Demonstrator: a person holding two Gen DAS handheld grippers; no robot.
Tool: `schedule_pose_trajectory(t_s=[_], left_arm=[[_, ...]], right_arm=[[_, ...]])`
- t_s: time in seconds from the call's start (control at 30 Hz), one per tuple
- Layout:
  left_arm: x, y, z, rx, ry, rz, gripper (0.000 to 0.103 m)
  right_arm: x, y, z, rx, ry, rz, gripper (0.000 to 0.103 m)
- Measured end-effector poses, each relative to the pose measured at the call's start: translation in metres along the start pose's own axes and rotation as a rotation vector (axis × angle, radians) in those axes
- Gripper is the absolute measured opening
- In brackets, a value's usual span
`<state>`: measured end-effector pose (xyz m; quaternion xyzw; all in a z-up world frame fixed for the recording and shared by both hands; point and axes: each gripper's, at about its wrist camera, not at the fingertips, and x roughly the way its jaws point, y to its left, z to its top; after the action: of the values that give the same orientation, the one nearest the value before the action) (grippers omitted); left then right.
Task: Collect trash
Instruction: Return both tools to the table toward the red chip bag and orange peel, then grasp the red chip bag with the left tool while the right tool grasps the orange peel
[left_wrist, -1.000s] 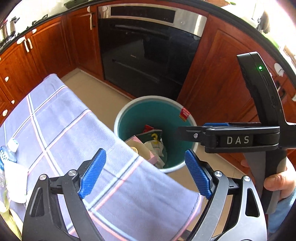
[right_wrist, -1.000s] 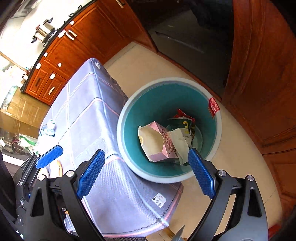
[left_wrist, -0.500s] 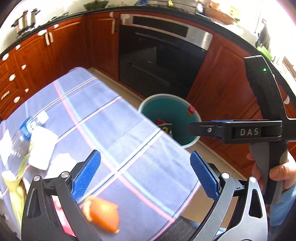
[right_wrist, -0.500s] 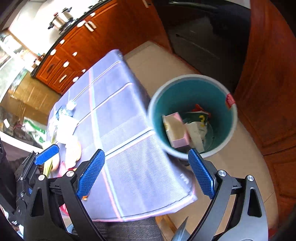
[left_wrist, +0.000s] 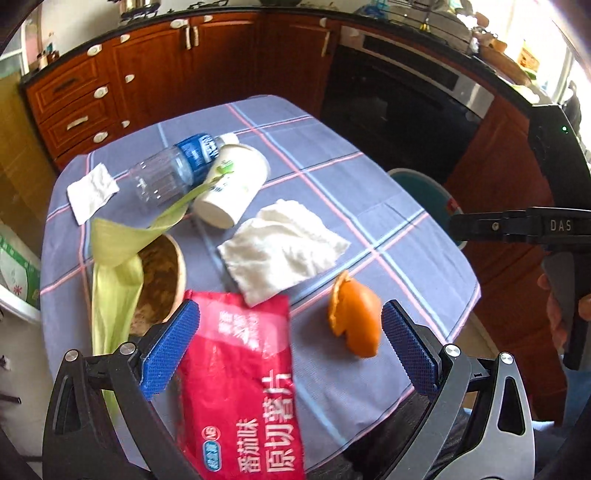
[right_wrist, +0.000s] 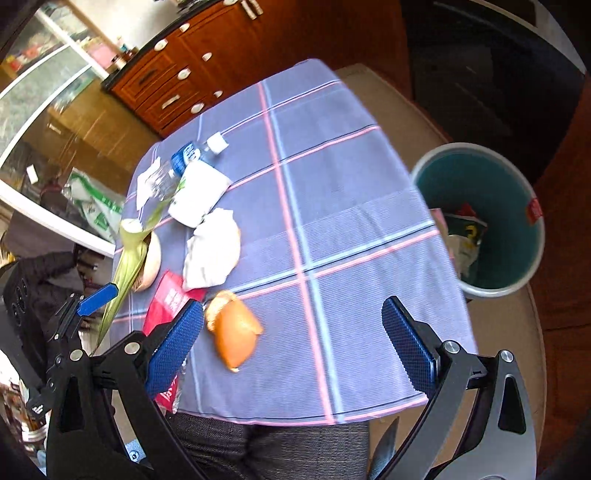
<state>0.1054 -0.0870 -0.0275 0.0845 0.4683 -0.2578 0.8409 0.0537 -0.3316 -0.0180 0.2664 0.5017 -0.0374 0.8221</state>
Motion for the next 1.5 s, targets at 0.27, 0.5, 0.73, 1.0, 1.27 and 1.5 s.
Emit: schedule_pose_trajectory(t_s=[0.27,0.5,0.73,1.0,1.27,1.5], left_arm=[[-0.001,0.047,-0.043,-0.073,0.058,0.019,0.099],[0.006,0.045,-0.072,-0.027,0.111,0.029,0.099],[0.014,0.044,-0.085,0.013,0.146,0.045,0.099],[0.019,0.052,-0.089,-0.025,0.177,0.032,0.099],[0.033,0.046,-0.086,-0.03,0.196,0.02,0.095],[0.025,0.023,-0.077,0.018,0.156,-0.026,0.008]], right_arm=[[0.044,0.042,-0.019,-0.045,0.099,0.037,0.094],[0.085,0.056,-0.032,-0.024,0.156,0.013,0.094],[0.106,0.067,-0.039,-0.021,0.118,-0.019,0.094],[0.109,0.082,-0.041,-0.128,0.019,-0.117,0.051],[0.096,0.059,-0.043,-0.073,0.007,-0.054,0.034],[0.091,0.044,-0.047,-0.059,0.009,-0.027,0.035]])
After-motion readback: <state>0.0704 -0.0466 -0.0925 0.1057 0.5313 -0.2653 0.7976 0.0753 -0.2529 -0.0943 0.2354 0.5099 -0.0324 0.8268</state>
